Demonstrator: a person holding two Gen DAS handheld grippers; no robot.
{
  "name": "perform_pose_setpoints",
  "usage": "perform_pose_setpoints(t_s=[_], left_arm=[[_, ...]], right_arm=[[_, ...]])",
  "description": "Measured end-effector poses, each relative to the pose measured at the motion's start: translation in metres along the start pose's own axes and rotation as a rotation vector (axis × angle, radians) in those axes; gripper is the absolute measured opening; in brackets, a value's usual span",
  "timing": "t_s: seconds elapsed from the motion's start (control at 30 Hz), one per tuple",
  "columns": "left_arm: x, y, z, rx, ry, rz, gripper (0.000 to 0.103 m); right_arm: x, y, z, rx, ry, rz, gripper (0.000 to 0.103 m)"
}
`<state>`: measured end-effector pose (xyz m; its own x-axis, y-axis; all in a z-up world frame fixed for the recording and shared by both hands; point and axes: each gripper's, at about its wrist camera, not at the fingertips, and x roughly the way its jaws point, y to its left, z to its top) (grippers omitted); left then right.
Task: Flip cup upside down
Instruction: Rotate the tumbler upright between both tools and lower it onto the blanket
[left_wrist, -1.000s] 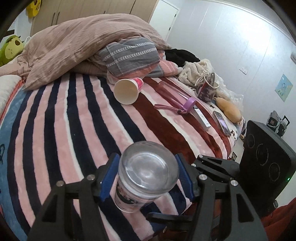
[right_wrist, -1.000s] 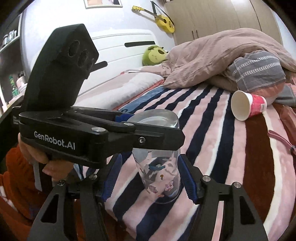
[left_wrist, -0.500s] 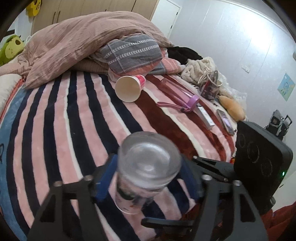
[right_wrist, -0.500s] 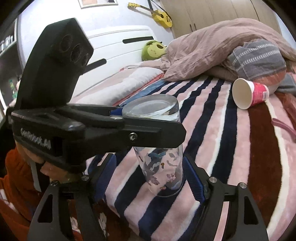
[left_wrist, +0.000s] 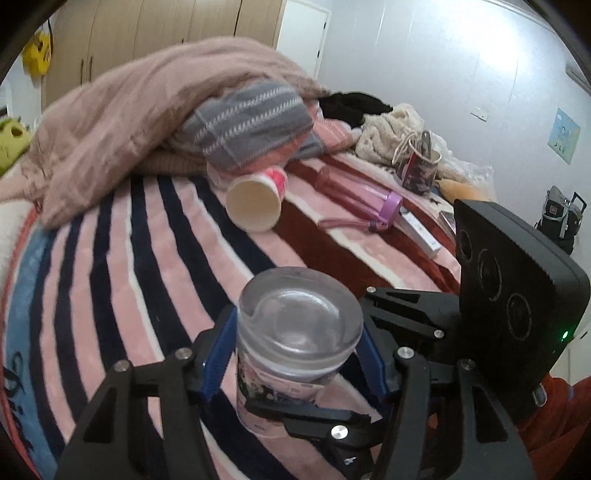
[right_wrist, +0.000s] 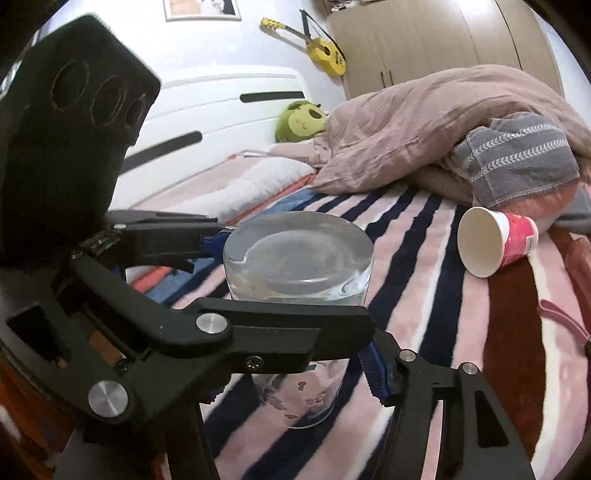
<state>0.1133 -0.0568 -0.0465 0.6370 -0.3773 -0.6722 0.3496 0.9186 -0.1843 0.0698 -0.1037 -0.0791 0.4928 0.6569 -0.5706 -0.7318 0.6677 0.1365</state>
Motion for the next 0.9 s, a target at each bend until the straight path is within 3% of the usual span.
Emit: perform_pose_setpoints(t_s=[0.1, 0.17, 0.57, 0.63, 0.7, 0.9], left_arm=[[-0.001, 0.004, -0.008, -0.016, -0.020, -0.050, 0.061], [-0.002, 0.008, -0.010, -0.040, -0.013, -0.074, 0.062], [-0.006, 0.008, -0.011, -0.088, -0.019, -0.085, 0.071], [-0.006, 0.007, -0.011, -0.088, -0.019, -0.080, 0.072], [-0.006, 0.007, -0.011, -0.094, -0.017, -0.076, 0.086], [-0.013, 0.006, -0.010, -0.111, -0.036, -0.089, 0.086]], right_arm=[[0.000, -0.001, -0.011, 0.015, -0.015, 0.009, 0.058], [-0.003, -0.007, -0.012, 0.070, -0.034, 0.061, 0.060], [0.000, -0.011, -0.007, 0.111, -0.031, 0.095, 0.061], [-0.001, -0.013, -0.006, 0.124, -0.037, 0.107, 0.065], [-0.002, -0.014, -0.005, 0.128, -0.044, 0.107, 0.067], [-0.007, -0.009, -0.004, 0.097, -0.046, 0.097, 0.069]])
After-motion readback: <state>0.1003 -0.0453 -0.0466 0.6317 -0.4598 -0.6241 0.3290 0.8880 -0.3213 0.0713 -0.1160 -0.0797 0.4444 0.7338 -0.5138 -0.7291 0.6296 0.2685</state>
